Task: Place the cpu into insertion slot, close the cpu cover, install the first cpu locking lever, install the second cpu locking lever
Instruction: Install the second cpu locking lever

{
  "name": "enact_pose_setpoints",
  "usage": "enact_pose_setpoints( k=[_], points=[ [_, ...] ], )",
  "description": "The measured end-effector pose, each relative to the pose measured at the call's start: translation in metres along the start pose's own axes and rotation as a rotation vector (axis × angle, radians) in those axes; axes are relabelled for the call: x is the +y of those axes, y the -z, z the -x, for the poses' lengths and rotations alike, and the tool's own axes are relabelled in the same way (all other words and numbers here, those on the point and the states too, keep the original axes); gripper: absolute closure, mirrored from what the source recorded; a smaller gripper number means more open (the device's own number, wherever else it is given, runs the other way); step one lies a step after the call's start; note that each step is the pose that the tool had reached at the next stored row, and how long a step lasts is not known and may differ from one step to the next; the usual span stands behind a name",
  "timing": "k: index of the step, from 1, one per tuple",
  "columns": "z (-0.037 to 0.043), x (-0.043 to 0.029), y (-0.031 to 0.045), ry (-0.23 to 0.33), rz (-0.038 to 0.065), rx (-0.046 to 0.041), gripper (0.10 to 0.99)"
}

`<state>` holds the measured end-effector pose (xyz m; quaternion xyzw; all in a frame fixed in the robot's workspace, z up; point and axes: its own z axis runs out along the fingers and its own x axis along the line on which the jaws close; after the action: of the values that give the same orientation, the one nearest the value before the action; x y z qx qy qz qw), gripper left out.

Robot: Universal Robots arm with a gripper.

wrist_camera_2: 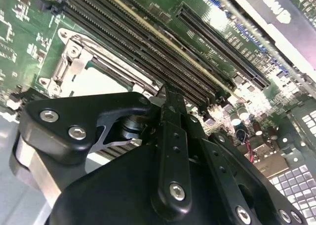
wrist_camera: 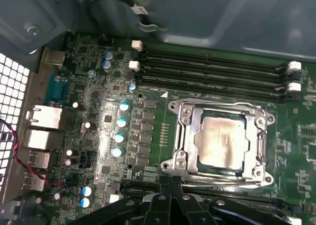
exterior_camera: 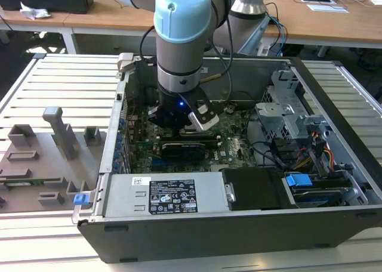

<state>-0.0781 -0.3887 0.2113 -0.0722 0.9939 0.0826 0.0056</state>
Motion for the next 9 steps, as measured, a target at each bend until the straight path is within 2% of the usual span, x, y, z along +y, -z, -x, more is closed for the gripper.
enact_pose_setpoints(
  k=[6, 9],
  points=[
    [0.0003, 0.0027, -0.0082, 0.016, 0.001, 0.0029, 0.98],
    [0.0011, 0.0081, -0.0096, 0.017, 0.004, 0.0021, 0.98]
  ],
)
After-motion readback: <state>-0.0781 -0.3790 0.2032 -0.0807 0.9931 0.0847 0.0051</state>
